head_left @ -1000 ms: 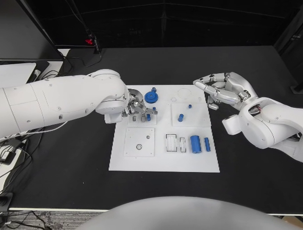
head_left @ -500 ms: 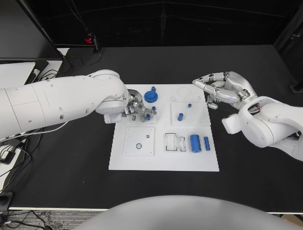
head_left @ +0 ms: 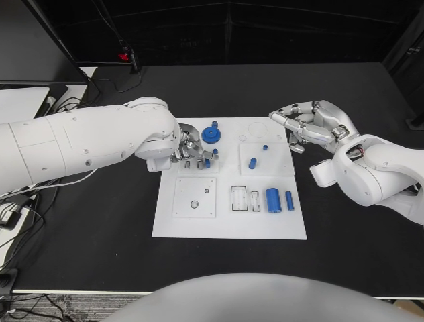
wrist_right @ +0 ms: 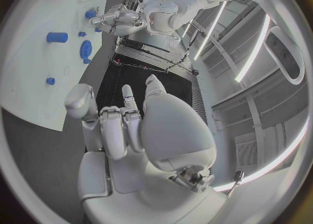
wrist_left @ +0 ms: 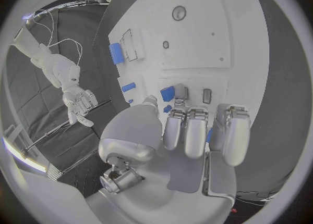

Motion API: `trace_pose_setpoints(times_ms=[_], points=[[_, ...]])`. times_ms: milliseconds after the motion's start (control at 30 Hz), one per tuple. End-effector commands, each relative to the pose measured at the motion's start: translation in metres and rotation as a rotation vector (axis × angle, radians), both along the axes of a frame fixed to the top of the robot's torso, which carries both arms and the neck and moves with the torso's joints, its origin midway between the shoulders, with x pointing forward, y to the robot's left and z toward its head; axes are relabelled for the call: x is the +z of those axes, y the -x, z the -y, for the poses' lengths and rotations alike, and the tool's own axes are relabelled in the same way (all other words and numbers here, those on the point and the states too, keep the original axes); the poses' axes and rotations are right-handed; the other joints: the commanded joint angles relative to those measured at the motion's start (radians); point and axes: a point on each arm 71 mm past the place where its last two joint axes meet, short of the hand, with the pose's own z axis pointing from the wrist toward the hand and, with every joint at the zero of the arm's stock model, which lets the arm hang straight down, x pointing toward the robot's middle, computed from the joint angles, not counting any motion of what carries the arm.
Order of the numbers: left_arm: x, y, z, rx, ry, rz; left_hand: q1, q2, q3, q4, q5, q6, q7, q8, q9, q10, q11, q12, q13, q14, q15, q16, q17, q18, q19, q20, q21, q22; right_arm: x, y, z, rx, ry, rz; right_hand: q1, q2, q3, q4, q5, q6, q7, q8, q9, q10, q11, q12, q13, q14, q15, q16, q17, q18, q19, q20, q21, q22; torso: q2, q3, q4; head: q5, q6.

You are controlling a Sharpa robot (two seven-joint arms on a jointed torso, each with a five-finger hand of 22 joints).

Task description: Assemble the parts on the task board

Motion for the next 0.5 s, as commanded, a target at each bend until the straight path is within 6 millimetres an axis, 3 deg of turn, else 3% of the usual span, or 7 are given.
trace_pose_setpoints(times_ms=[33,300,500], points=[[0.0012,-0.0008,0.0030,-0.010,0.014,0.010,0.027,0.002,0.011,0.000,0.010,-0.008,-0.007,0.005,0.013,0.104,-0.009,0.003,0.263,0.103,-0.008,0.001,0.263,-0.006,0.104,-0.009,0.003,0.263,0.0002,0.0001,-0.0014,0.009,-0.003,-0.006,0.006,0.002,-0.005,0.001,0.003,-0.006,-0.003,0.006,0.002,0.106,-0.001,0.003,0.263,0.067,-0.003,-0.003,0.203,0.010,-0.006,-0.004,-0.003,-0.001,0.001,0.0000,-0.0003,-0.003,-0.001],[0.0006,-0.0006,0.0025,-0.012,0.015,0.008,0.088,-0.004,0.022,-0.003,0.028,-0.018,-0.010,0.007,0.037,0.104,-0.012,0.003,0.263,0.103,-0.012,0.001,0.263,-0.006,0.104,-0.012,0.003,0.263,-0.0001,0.0002,-0.0017,0.009,-0.003,-0.009,0.008,0.004,-0.005,0.001,0.004,-0.009,-0.003,0.009,0.002,0.106,-0.001,0.003,0.263,0.067,-0.003,-0.003,0.202,0.011,-0.006,-0.004,-0.006,-0.002,0.000,0.0004,-0.0005,-0.007,-0.003],[0.0004,-0.0011,0.0019,-0.012,0.013,0.006,0.129,-0.012,0.032,-0.003,0.063,-0.022,-0.011,0.005,0.052,0.104,-0.013,0.003,0.263,0.103,-0.013,0.001,0.263,-0.006,0.104,-0.014,0.003,0.263,-0.0003,0.0003,-0.0018,0.010,-0.002,-0.011,0.009,0.005,-0.006,0.001,0.005,-0.010,-0.003,0.010,0.002,0.106,-0.001,0.003,0.263,0.067,-0.003,-0.003,0.202,0.011,-0.006,-0.004,-0.006,-0.002,0.000,0.0004,0.0000,-0.006,-0.004]])
